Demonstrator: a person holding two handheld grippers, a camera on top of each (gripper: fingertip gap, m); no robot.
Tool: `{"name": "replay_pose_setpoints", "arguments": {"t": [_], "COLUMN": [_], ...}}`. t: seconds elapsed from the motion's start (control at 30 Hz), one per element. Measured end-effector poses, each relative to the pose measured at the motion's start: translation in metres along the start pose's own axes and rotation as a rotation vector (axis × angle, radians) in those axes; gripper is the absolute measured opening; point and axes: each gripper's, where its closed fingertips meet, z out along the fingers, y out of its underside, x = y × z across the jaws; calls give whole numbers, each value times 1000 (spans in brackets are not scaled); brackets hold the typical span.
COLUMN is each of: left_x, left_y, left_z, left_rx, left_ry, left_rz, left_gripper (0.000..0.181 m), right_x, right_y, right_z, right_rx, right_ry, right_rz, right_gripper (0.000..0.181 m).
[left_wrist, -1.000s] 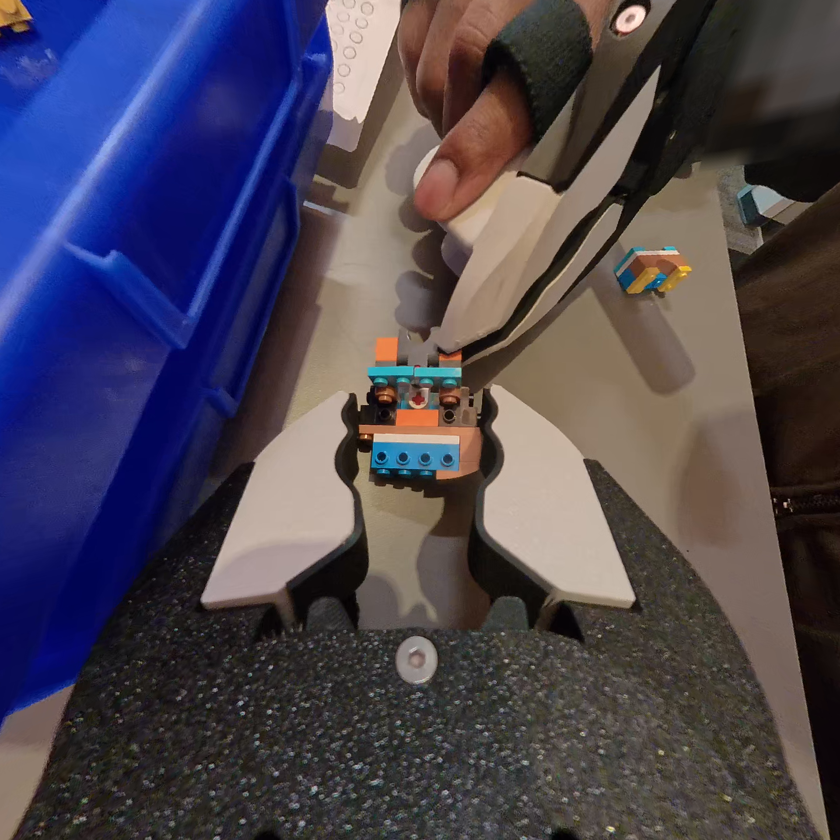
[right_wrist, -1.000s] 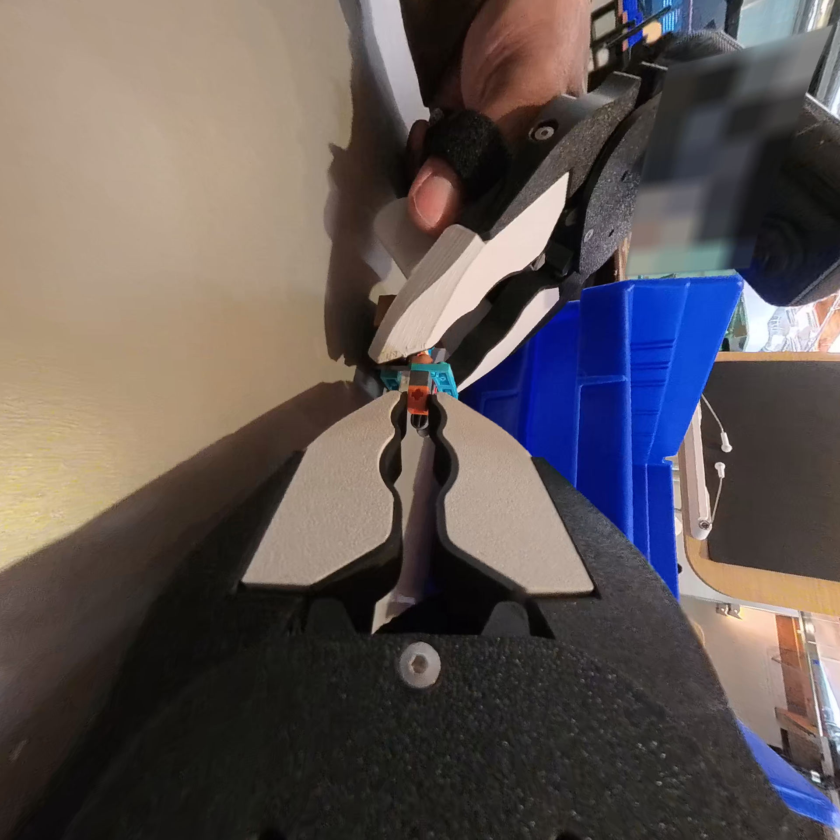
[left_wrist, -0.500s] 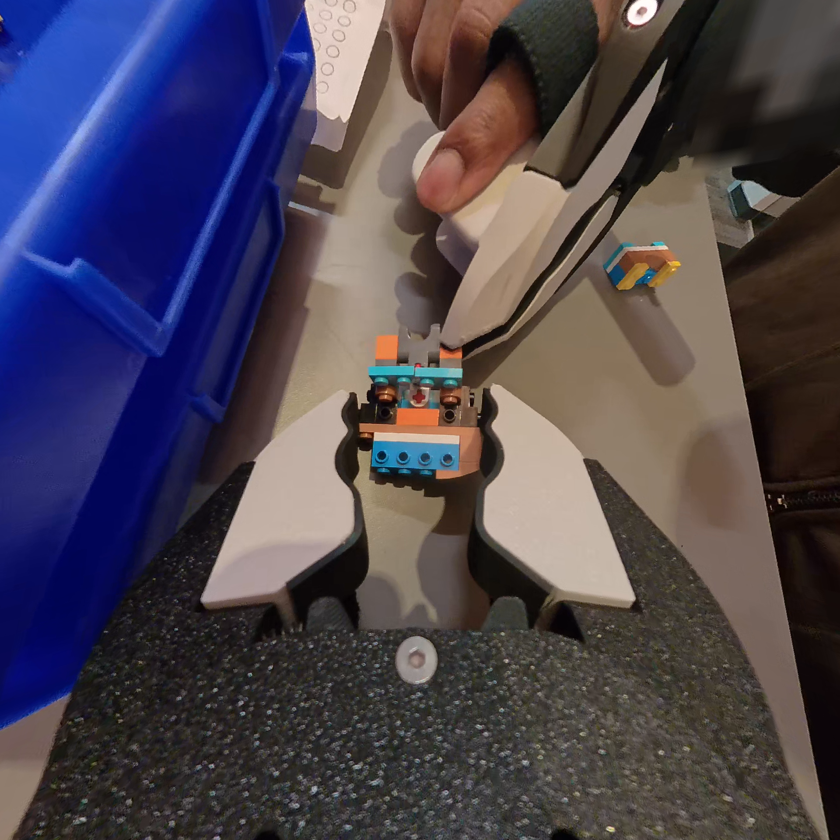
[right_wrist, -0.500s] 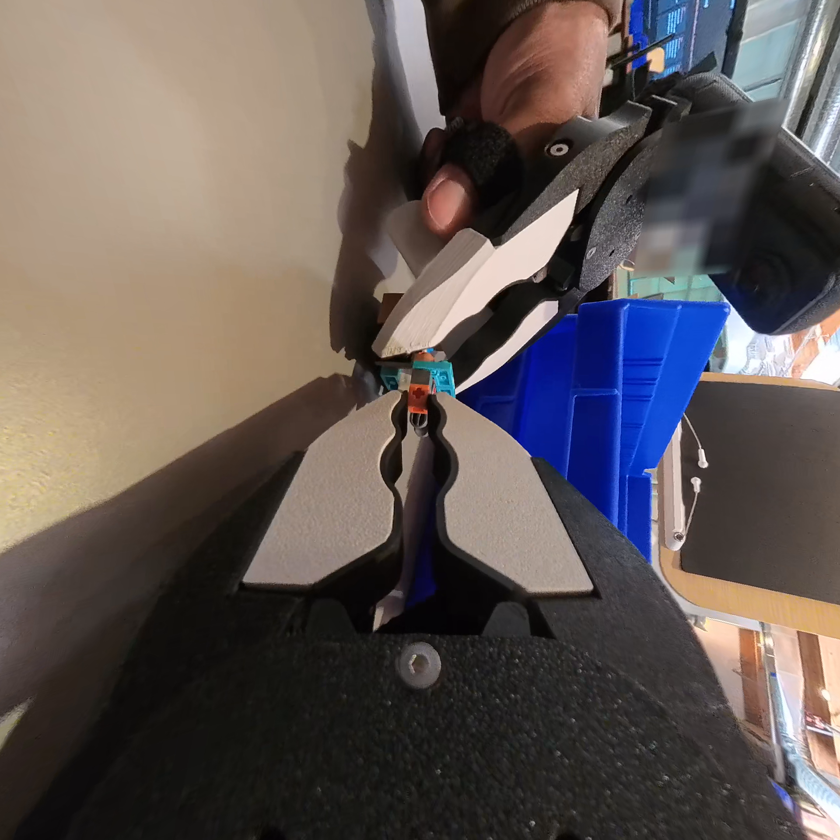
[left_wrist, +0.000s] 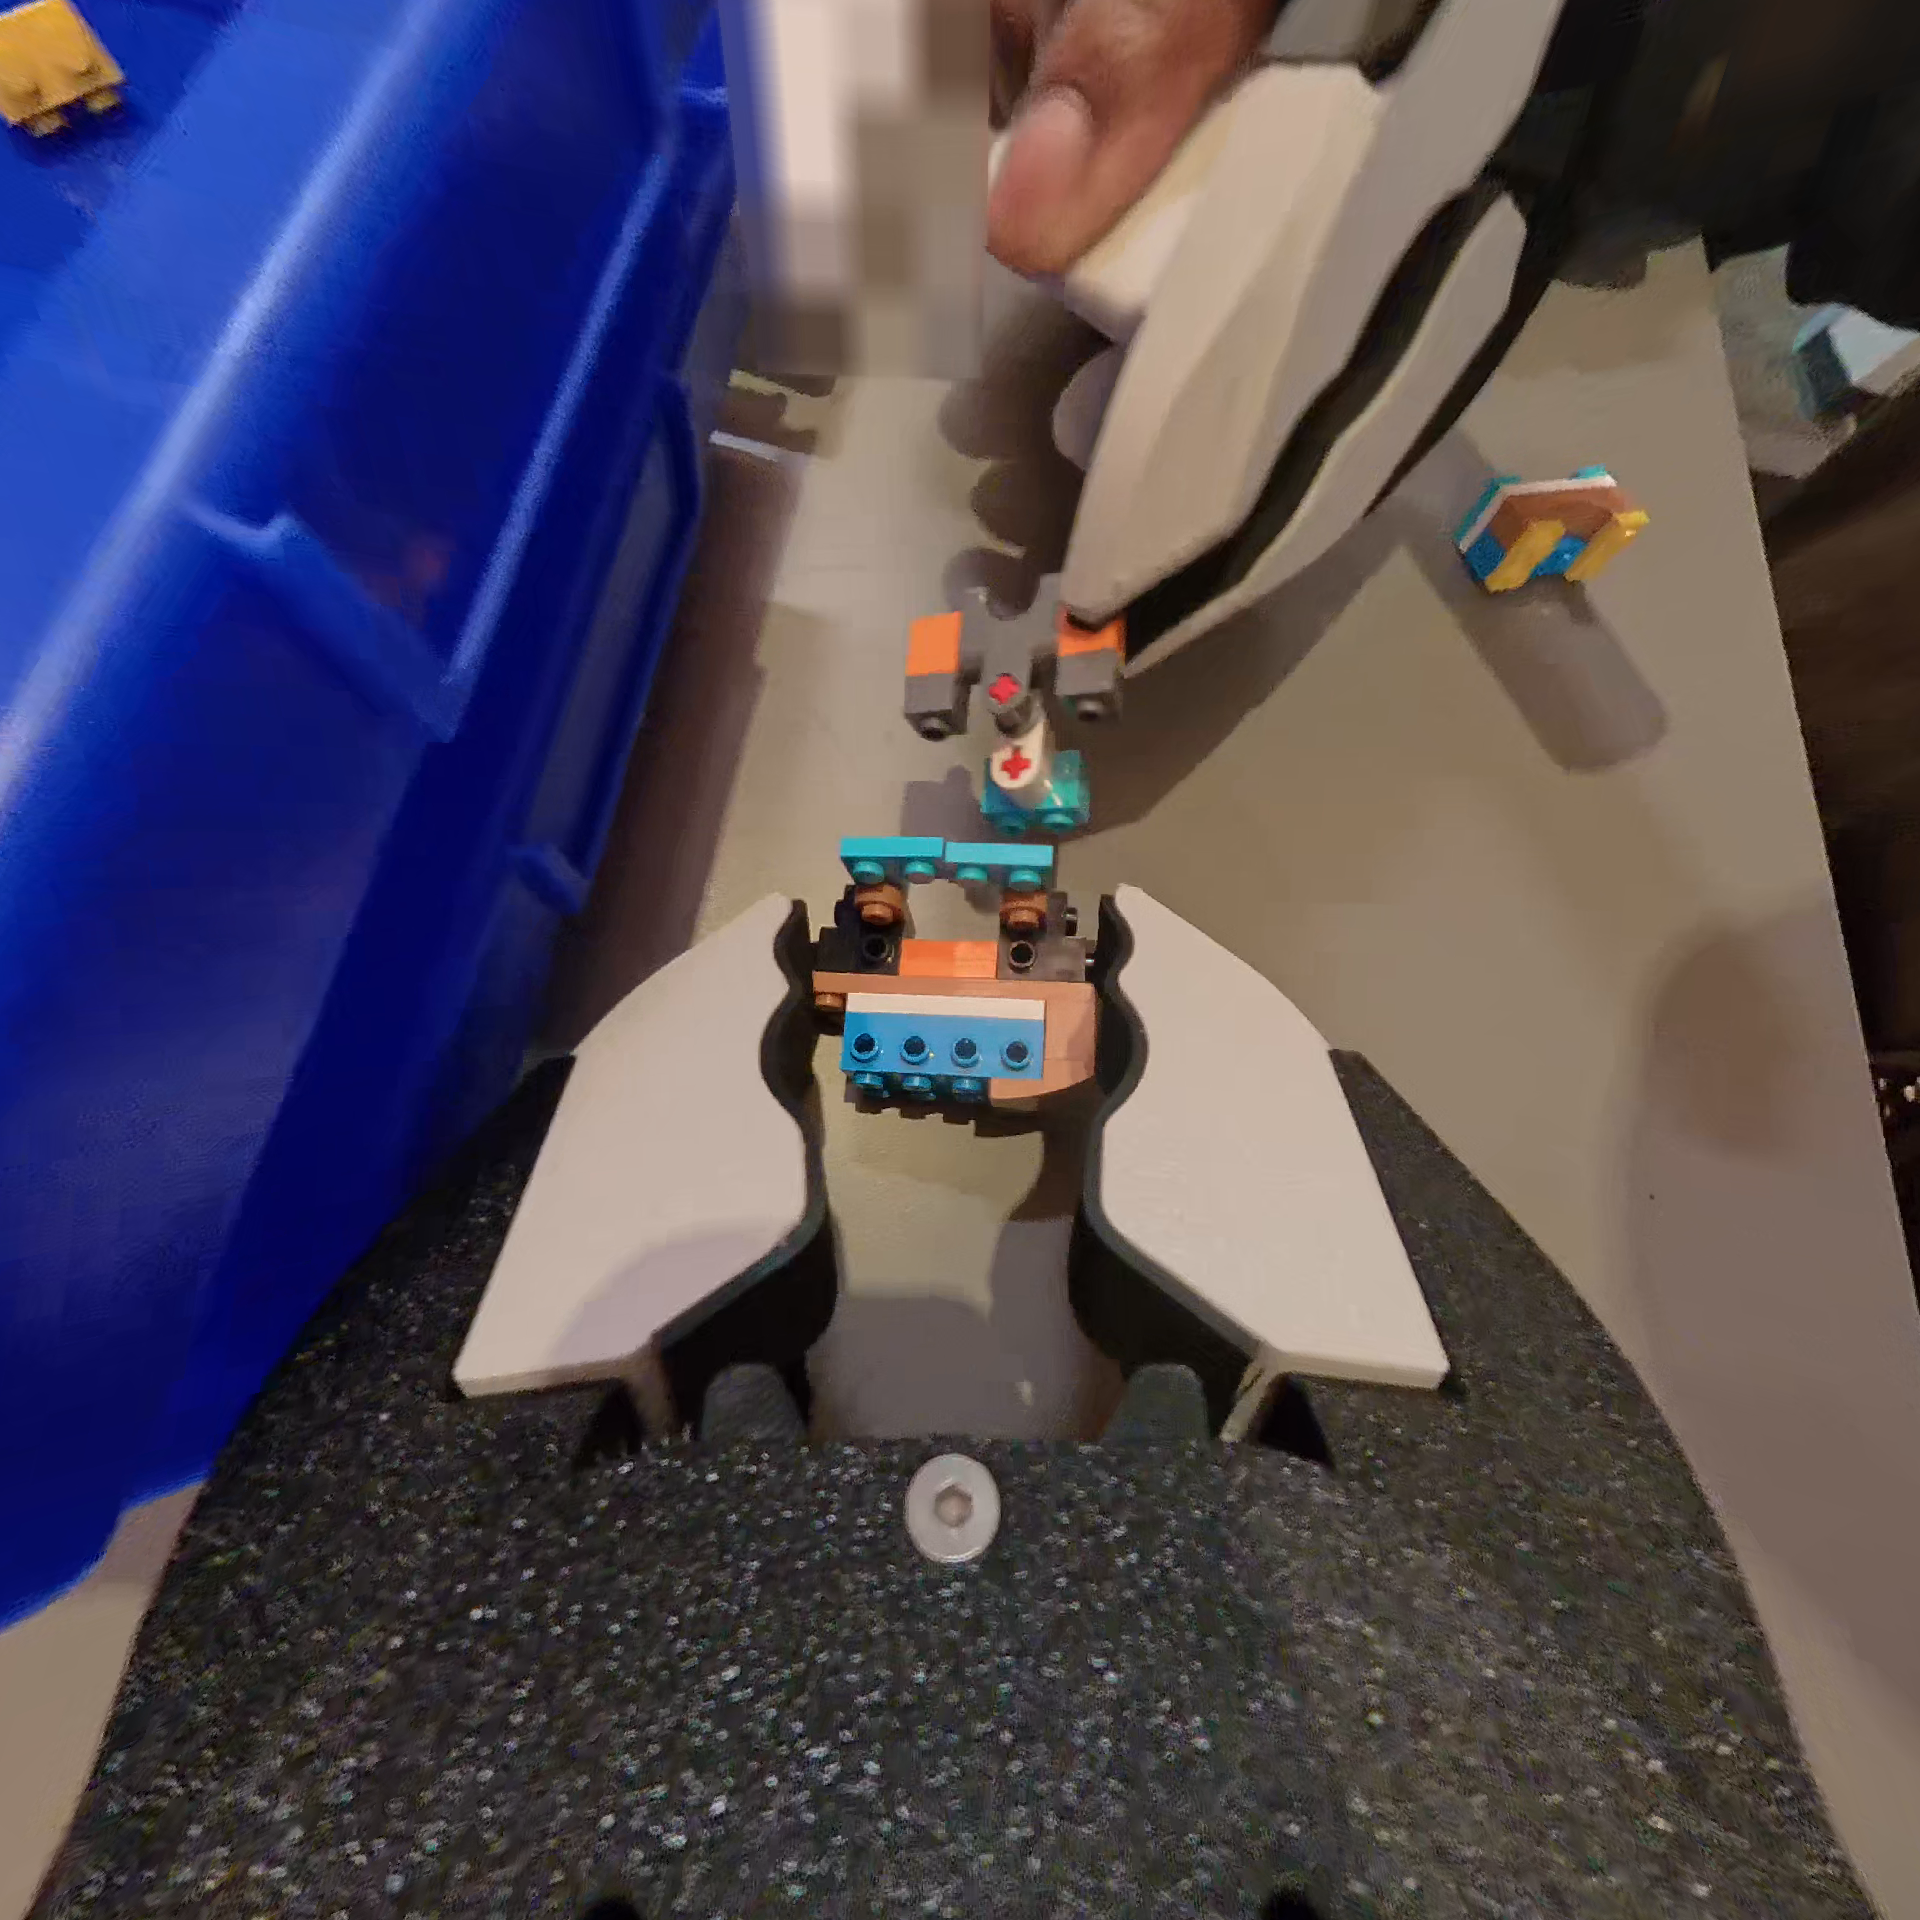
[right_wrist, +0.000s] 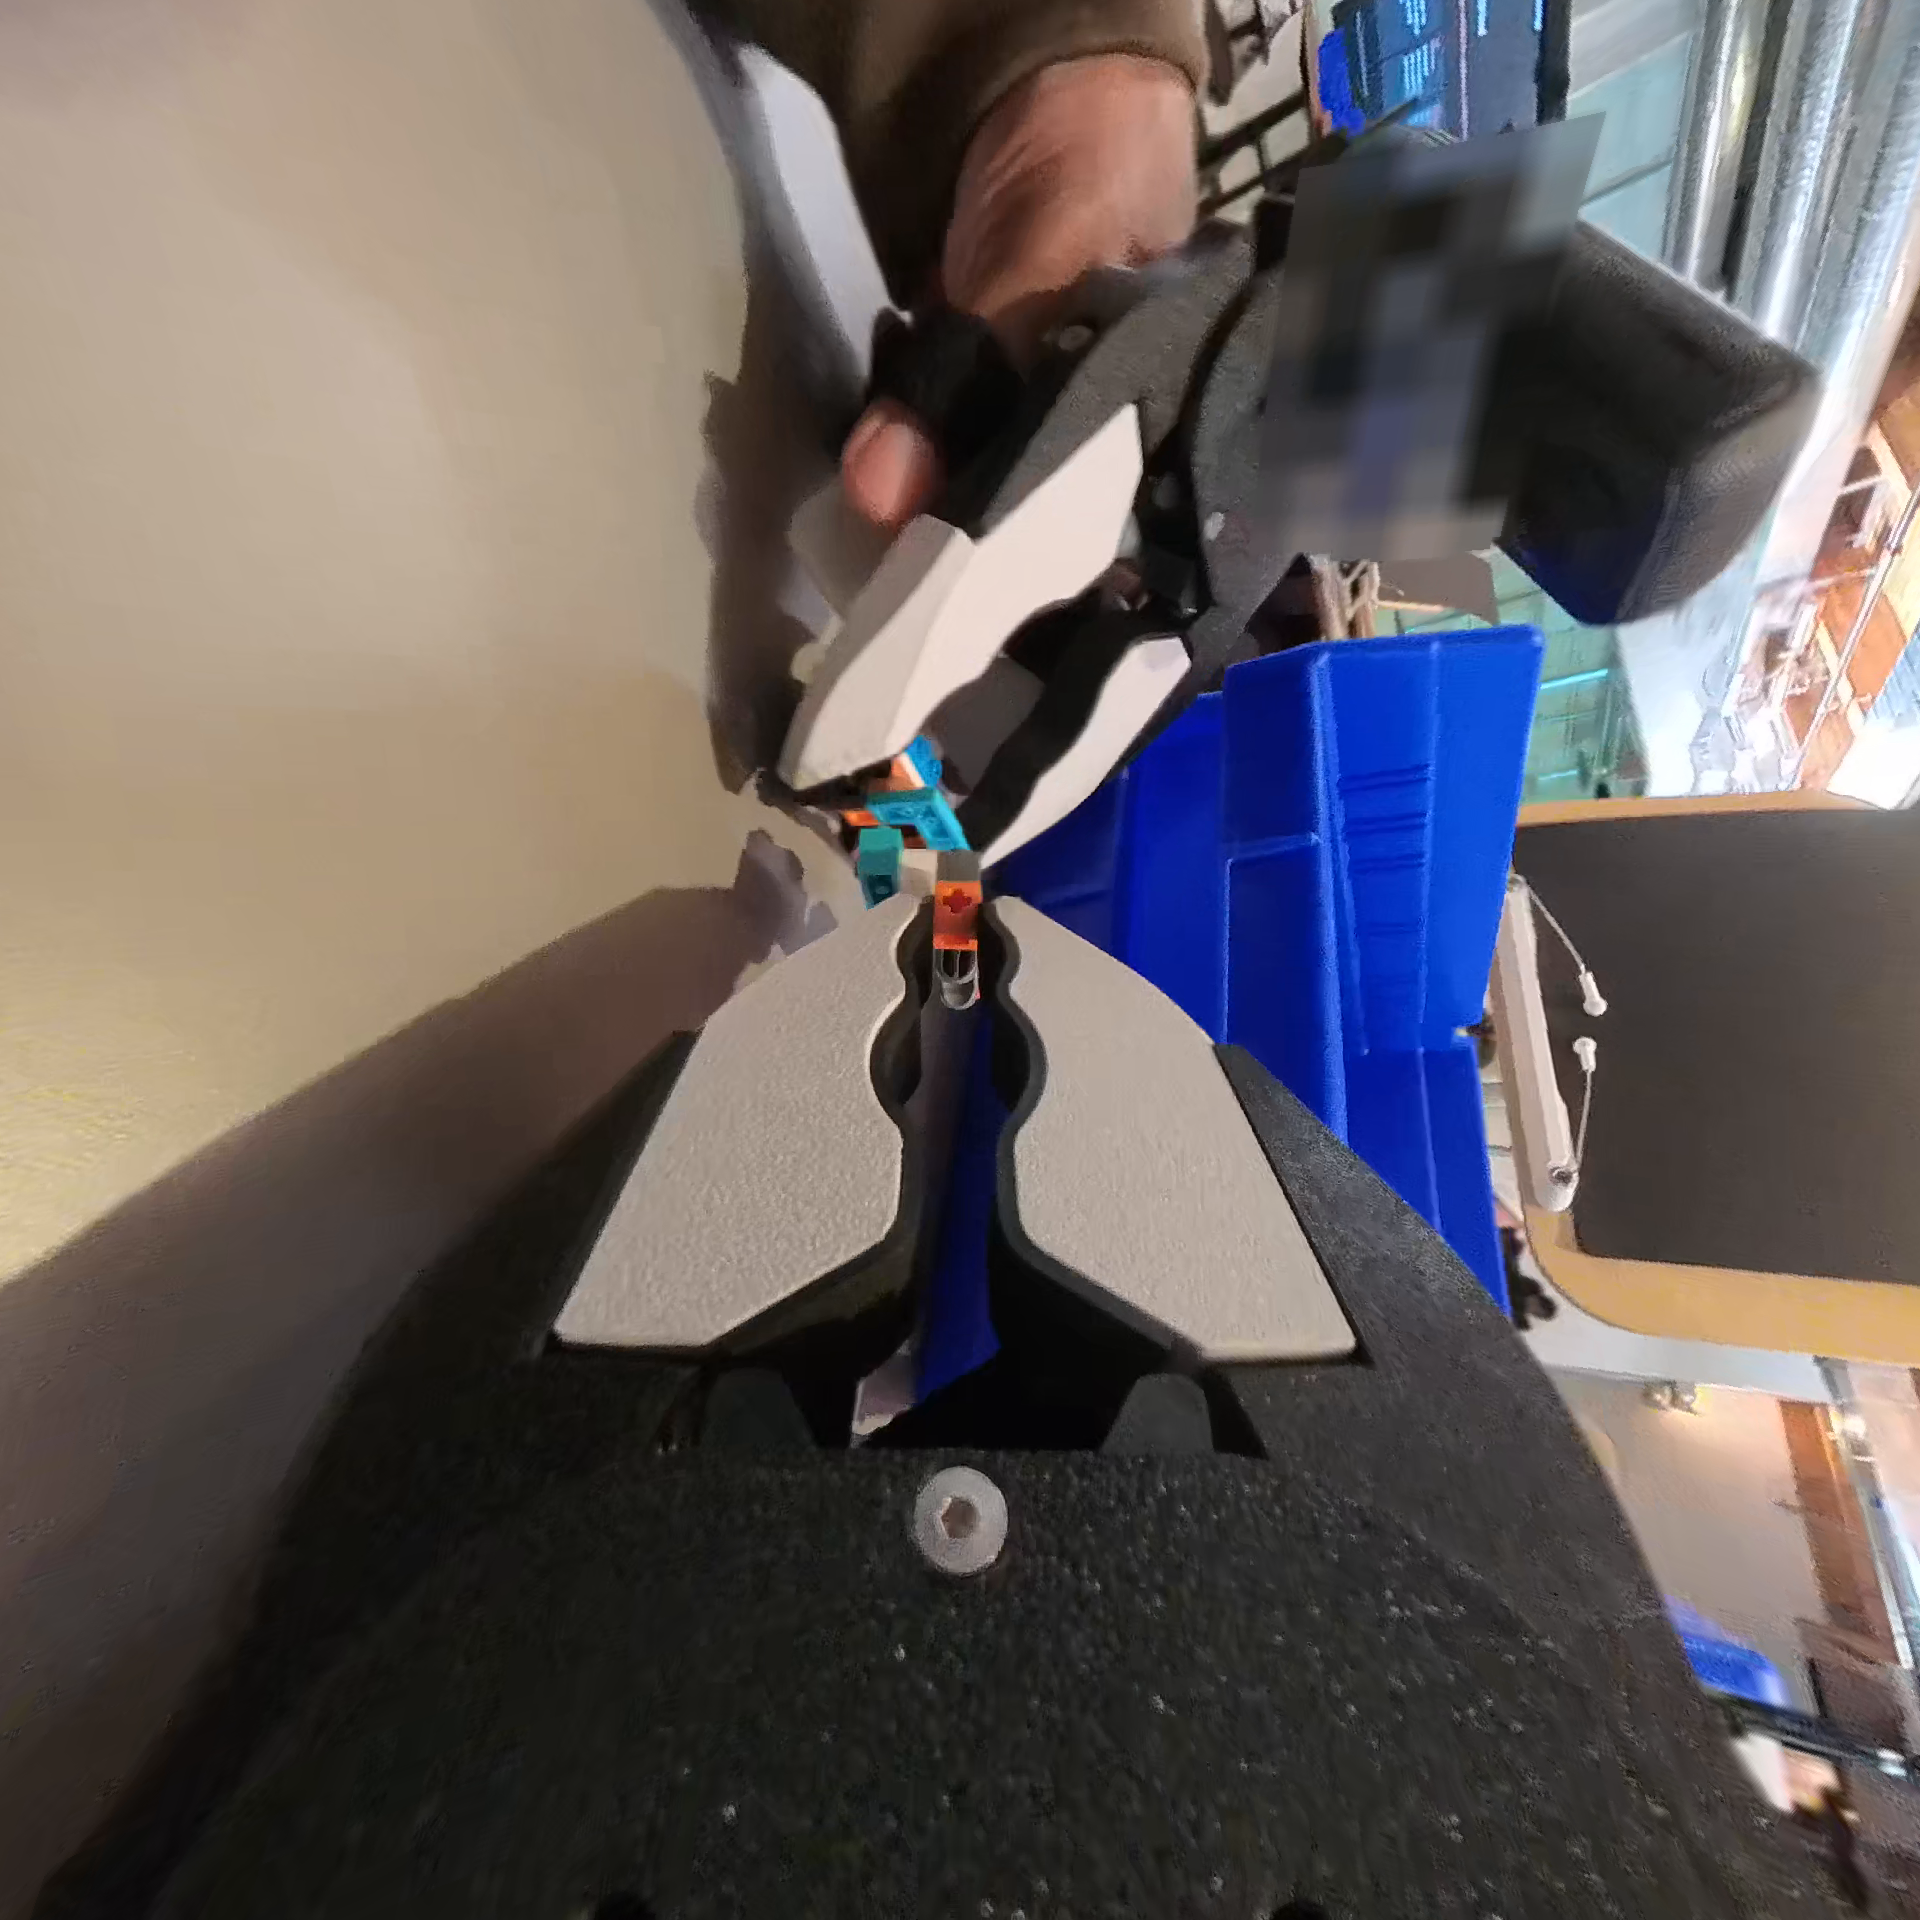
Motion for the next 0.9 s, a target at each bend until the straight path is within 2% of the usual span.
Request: {"name": "replay_pose_setpoints", "arguments": {"t": [0.1, 0.33, 0.43, 0.67, 0.9], "left_x": [4, 18, 16, 18, 18], "left_y": [-3, -38, -45, -61, -60], "left_z": [2, -10, -14, -27, -24], "left_rx": [3, 182, 225, 372, 376], "left_ry": [1, 4, -1, 79, 86], "left_rz": [33, 93, 54, -46, -42], "left_gripper": [53, 58, 56, 39, 36], "right_x": [5, 10, 16, 31, 30], "right_y": [2, -2, -7, -14, -19], "right_z": [-1, -2, -5, -11, -11], "right_rx": [3, 2, 18, 36, 56], "right_ry": [14, 45, 90, 208, 219], "right_rz": [45, 32, 23, -4, 0], "right_gripper": [9, 9, 8, 8, 8]}}
